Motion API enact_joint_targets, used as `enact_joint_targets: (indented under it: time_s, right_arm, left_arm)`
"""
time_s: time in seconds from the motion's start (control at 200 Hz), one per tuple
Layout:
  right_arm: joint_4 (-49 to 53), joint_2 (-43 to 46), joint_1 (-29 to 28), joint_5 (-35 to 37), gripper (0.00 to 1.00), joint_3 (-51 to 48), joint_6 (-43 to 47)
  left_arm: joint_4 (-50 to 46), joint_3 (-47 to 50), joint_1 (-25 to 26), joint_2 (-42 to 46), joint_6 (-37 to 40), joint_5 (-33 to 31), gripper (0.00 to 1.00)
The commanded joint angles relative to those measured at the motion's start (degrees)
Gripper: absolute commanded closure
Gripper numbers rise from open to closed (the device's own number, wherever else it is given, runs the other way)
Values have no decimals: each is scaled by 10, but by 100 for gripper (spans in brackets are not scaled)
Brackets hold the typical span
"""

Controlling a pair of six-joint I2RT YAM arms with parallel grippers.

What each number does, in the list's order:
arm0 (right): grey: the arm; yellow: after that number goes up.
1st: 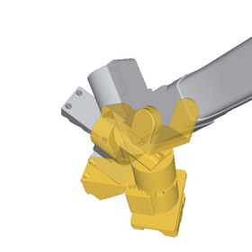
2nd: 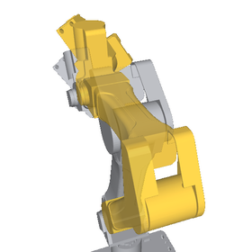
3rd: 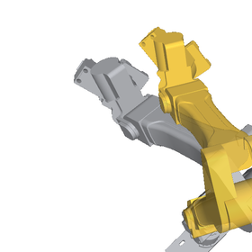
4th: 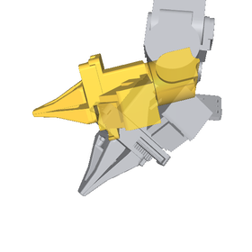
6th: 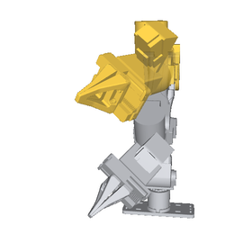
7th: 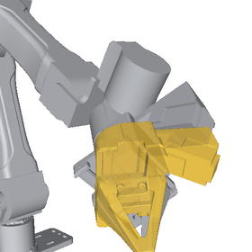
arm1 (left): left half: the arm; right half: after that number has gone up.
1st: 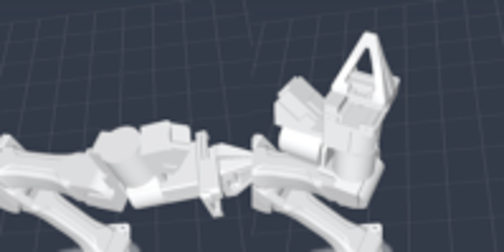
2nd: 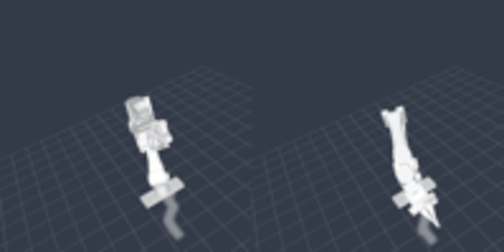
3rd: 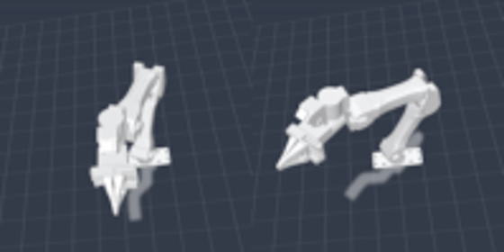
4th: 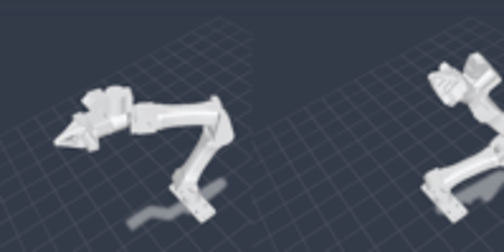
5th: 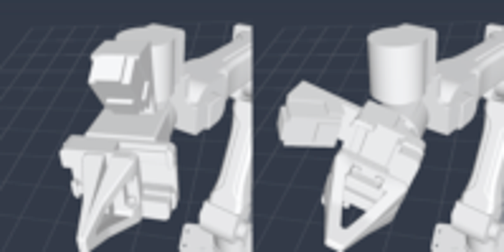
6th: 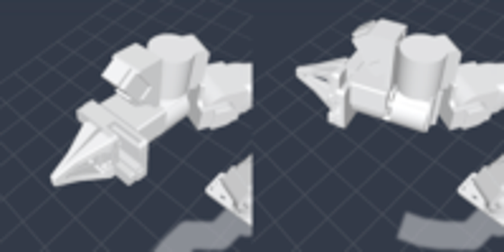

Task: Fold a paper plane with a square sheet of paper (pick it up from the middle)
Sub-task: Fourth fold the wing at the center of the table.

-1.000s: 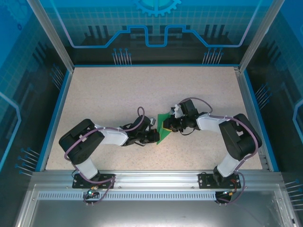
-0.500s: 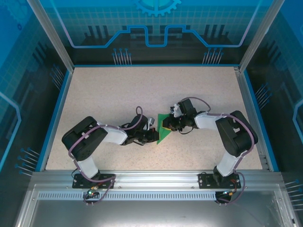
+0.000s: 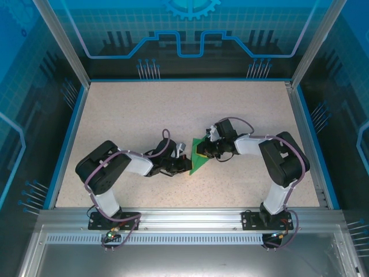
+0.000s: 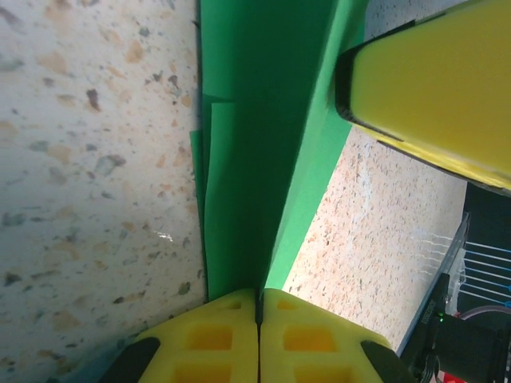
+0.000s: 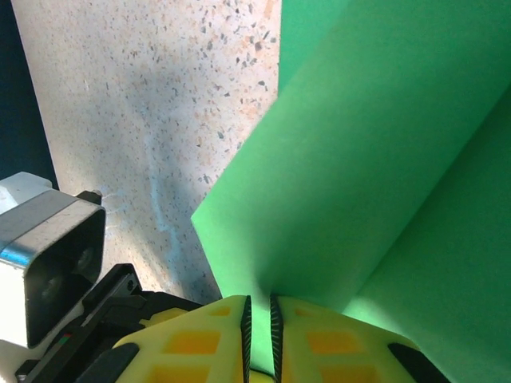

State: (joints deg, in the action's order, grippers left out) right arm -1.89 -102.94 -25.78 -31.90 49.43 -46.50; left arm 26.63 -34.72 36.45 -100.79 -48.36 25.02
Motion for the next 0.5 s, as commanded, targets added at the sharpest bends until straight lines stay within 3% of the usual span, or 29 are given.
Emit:
enact_joint_targets:
  time_s: [0.0, 0.495]
  right_arm:
    - [15, -18, 0, 10, 84, 23, 1]
    - [19, 9, -2, 12, 83, 13, 1]
  left_arm:
    - [-2, -6, -15, -16, -7, 28, 93]
    - [-39, -42, -41, -43, 13, 92, 93]
